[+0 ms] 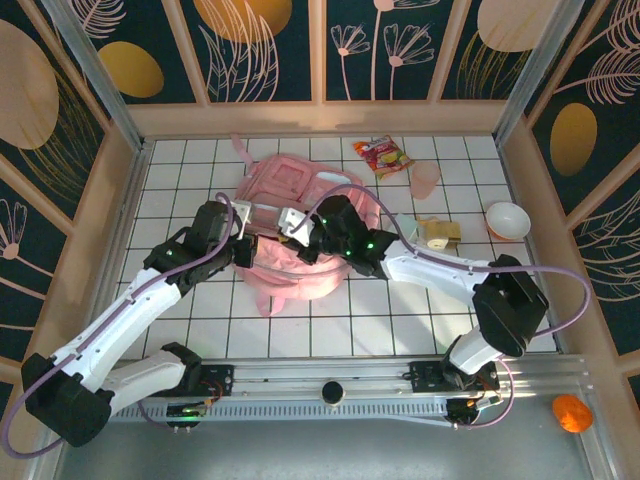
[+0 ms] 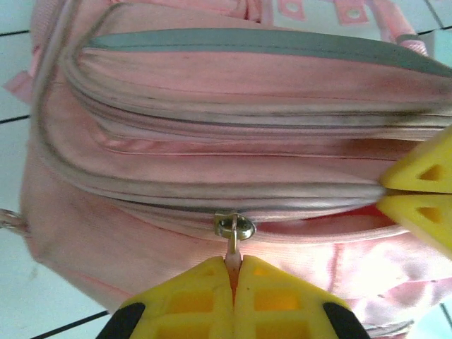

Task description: Pack books, pencil case, and school supplies into a backpack

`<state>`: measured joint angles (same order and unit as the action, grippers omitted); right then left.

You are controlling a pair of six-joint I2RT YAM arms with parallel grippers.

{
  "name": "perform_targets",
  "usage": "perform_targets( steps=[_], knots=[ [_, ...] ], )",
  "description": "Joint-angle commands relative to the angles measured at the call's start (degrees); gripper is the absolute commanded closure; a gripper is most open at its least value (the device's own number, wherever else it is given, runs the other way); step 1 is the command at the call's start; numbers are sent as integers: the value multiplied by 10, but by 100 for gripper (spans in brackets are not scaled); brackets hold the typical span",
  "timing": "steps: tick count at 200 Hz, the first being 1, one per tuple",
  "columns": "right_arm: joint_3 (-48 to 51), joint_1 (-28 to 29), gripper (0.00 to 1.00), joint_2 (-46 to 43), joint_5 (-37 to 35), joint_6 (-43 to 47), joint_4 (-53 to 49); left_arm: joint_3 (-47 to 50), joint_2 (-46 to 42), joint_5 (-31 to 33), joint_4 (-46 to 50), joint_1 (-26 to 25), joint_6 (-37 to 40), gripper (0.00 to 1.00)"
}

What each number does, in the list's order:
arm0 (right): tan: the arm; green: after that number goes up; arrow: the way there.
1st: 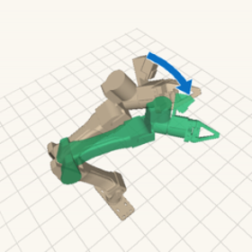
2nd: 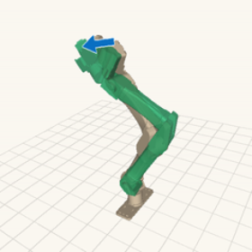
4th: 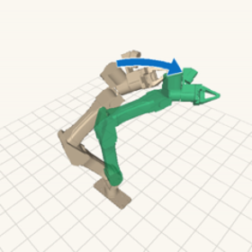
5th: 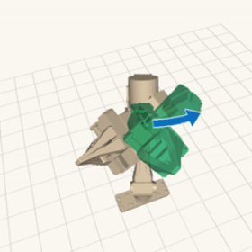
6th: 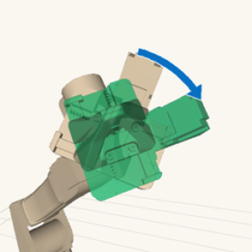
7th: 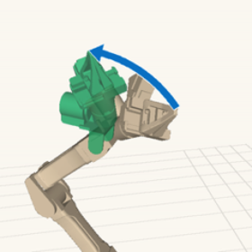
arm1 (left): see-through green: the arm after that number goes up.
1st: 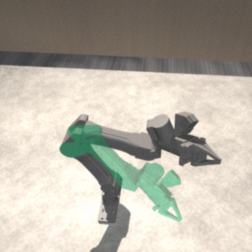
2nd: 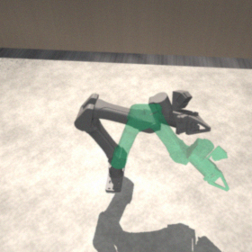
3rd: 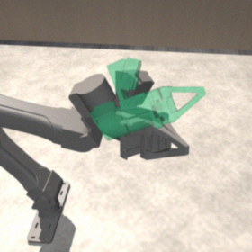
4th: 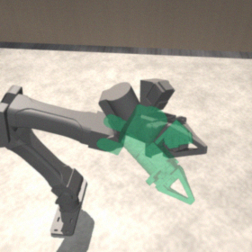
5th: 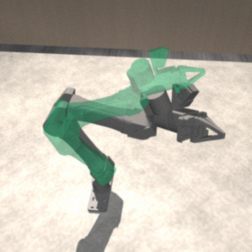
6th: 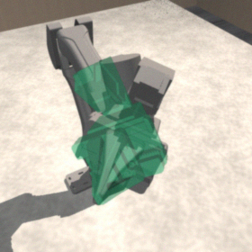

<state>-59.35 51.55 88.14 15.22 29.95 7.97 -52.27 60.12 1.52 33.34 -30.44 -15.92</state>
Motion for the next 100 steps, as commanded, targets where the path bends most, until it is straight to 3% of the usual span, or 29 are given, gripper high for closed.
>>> perform_targets(
  steps=[1, 15, 46, 100],
  knots=[
    [19, -36, 100, -70, 111, 73, -38, -31, 8, 93, -5, 6, 43, 100],
    [20, -67, 100, -97, 180, 90, -68, -31, 16, 111, -4, 18, 59, 100],
    [24, -104, 100, -130, 261, 171, -123, -52, 25, 111, -23, 66, 85, 100],
    [26, -132, 100, -168, 363, 241, -179, -26, 73, 54, -129, 122, 107, 100]
  ],
)
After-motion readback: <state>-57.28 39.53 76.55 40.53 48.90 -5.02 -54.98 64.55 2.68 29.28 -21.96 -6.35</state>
